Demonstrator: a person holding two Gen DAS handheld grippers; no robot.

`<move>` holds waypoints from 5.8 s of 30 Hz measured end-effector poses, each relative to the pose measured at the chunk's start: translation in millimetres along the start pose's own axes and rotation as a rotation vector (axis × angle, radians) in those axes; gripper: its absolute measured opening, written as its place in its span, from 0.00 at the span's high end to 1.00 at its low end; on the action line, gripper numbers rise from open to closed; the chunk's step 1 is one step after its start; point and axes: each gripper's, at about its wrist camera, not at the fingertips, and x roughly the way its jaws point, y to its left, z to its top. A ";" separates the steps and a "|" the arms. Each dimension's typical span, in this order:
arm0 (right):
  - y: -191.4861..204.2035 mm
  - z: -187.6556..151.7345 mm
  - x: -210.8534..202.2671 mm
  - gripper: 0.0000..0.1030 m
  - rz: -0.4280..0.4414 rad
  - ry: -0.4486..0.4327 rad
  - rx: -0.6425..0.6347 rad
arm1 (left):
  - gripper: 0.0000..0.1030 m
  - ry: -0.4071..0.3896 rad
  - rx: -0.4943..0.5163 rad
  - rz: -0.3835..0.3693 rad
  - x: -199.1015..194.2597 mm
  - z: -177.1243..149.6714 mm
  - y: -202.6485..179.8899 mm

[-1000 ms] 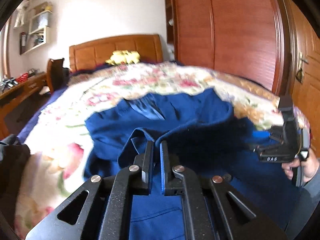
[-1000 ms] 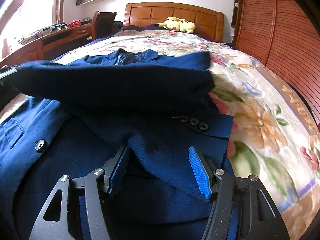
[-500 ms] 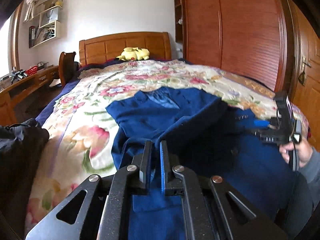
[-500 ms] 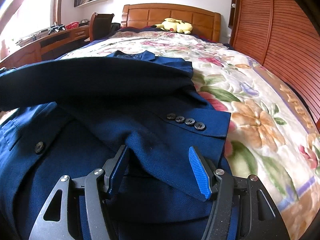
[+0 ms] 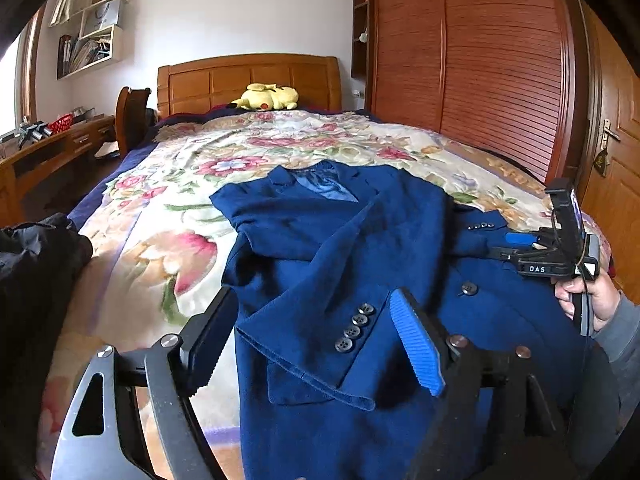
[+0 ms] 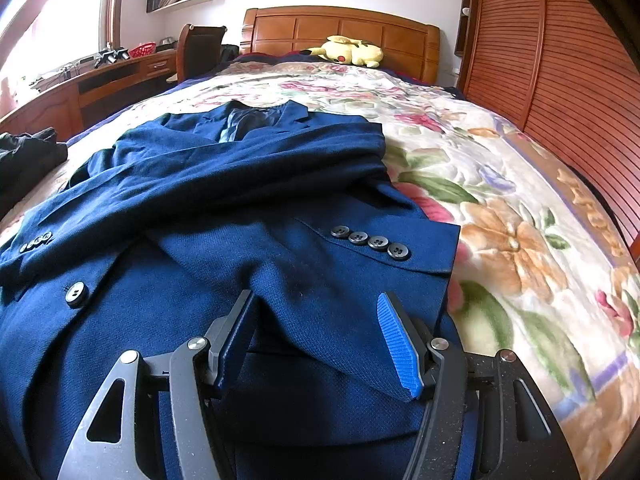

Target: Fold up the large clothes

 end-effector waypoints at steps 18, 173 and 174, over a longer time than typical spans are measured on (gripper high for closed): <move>-3.9 -5.3 -20.3 0.38 0.046 0.008 0.013 | 0.22 0.028 -0.050 0.054 -27.6 -30.3 -3.1; -79.6 124.5 11.5 0.96 -0.079 -0.179 -0.028 | 0.98 0.015 -0.010 0.290 110.5 115.0 96.7; -79.4 129.2 12.0 0.96 -0.089 -0.184 -0.025 | 0.98 0.010 -0.010 0.292 111.1 118.2 97.3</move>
